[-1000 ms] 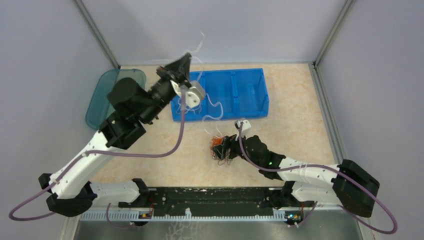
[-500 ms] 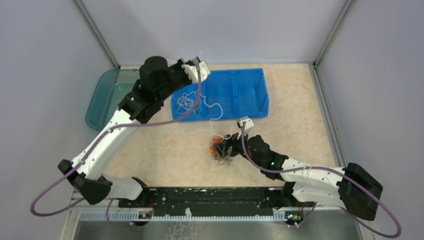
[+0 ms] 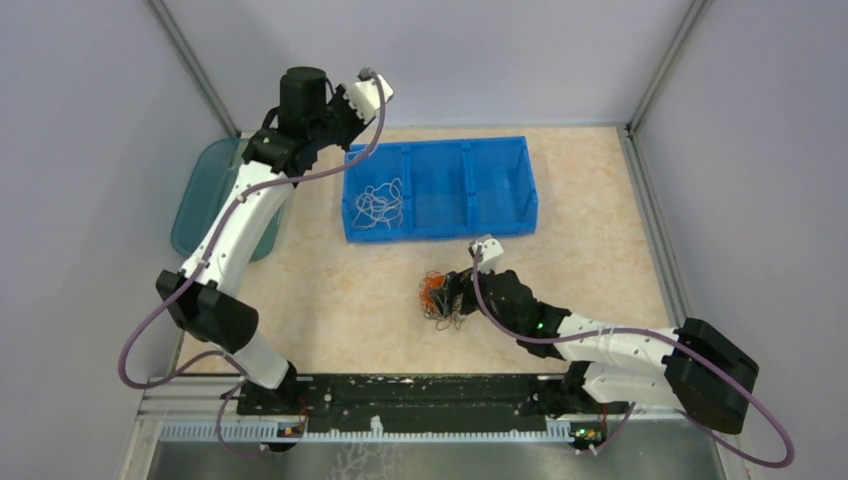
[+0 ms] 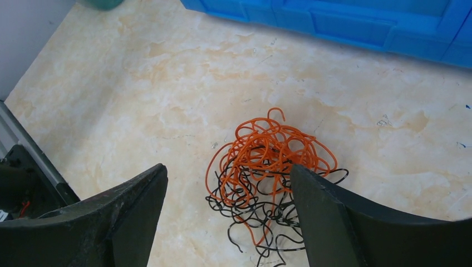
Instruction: Untangle the cables
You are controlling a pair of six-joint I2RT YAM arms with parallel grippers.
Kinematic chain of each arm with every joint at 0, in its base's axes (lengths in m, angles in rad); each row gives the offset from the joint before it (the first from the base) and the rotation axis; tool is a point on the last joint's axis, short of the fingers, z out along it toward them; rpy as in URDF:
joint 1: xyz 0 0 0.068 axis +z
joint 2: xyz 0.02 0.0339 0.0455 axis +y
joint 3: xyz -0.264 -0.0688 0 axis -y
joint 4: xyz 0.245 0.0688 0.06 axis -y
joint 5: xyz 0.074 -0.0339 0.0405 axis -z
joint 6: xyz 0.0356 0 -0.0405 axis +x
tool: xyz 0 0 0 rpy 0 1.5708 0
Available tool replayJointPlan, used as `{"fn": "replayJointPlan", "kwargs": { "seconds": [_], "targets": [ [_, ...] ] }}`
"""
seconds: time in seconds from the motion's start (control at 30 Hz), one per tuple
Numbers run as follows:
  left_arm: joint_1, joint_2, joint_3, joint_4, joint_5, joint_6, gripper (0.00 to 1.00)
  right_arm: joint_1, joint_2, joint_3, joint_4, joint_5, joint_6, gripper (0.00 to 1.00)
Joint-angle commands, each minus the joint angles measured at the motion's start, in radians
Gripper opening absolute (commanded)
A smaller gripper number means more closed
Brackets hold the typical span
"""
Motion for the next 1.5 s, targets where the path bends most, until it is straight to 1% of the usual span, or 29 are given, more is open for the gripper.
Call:
{"fn": "replayJointPlan", "kwargs": {
  "seconds": [0.0, 0.1, 0.23, 0.53, 0.8, 1.03, 1.23, 1.33, 1.4, 1.47],
  "targets": [
    [0.066, 0.059, 0.061, -0.068, 0.081, -0.047, 0.00, -0.003, -0.019, 0.052, -0.005, 0.039, -0.016, 0.82],
    [0.118, 0.091, 0.084, -0.064, 0.132, -0.073, 0.00, -0.003, -0.032, 0.058, -0.021, 0.062, -0.014, 0.82],
    [0.156, 0.119, 0.089, -0.033, 0.173, -0.093, 0.00, -0.004, -0.053, 0.061, -0.033, 0.089, -0.012, 0.82],
    [0.157, 0.135, -0.005, 0.051, 0.243, -0.148, 0.00, -0.005, -0.079, 0.043, -0.036, 0.108, 0.006, 0.82],
    [0.138, 0.143, -0.117, 0.083, 0.223, -0.153, 0.00, -0.005, -0.087, 0.032, -0.027, 0.116, 0.017, 0.82],
    [0.088, 0.156, -0.205, 0.100, 0.162, -0.134, 0.00, -0.008, -0.081, 0.029, -0.025, 0.125, 0.026, 0.83],
    [0.074, 0.156, -0.258, 0.129, 0.121, -0.123, 0.00, -0.009, -0.087, 0.030, -0.031, 0.129, 0.030, 0.83],
    [0.069, 0.160, -0.282, 0.150, 0.095, -0.108, 0.06, -0.010, -0.087, 0.030, -0.034, 0.131, 0.031, 0.83],
    [0.066, 0.167, -0.295, 0.161, 0.072, -0.091, 0.17, -0.011, -0.085, 0.032, -0.042, 0.136, 0.031, 0.85],
    [0.066, 0.176, -0.293, 0.160, 0.051, -0.086, 0.33, -0.011, -0.084, 0.039, -0.053, 0.143, 0.030, 0.88]
  ]
}}
